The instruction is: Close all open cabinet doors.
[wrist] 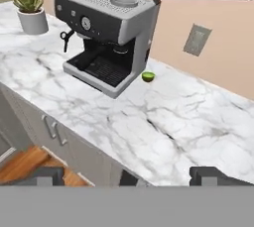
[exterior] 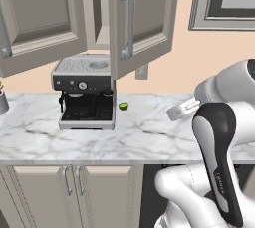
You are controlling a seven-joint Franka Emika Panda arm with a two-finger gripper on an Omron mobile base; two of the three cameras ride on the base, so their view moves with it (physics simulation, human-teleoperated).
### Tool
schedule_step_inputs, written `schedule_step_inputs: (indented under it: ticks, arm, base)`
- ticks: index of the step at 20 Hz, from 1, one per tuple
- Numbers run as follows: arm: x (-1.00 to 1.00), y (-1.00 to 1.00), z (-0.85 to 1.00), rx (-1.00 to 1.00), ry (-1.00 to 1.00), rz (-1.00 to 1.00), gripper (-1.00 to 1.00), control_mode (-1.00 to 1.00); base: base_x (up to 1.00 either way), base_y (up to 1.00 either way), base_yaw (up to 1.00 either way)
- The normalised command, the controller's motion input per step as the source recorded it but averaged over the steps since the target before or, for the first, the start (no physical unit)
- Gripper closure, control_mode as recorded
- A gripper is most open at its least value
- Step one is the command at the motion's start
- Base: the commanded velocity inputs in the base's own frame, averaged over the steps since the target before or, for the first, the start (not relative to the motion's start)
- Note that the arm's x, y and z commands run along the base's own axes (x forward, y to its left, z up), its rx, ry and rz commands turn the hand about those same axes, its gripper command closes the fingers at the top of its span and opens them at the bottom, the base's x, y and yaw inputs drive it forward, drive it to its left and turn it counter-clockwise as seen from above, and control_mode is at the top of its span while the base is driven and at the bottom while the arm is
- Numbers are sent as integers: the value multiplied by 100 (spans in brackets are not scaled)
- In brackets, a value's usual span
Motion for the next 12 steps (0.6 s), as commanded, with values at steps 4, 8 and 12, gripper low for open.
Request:
schedule_step_inputs:
  ticks: [4, 8, 12]
  arm:
    - [58, 14, 65, 3, -14, 8, -100, -100]
    - [39, 37, 68, 4, -2, 0, -100, -100]
    - [18, 50, 56, 2, -3, 0, -100, -100]
  base:
    - [0, 0, 0]
    - [0, 0, 0]
    - [0, 0, 0]
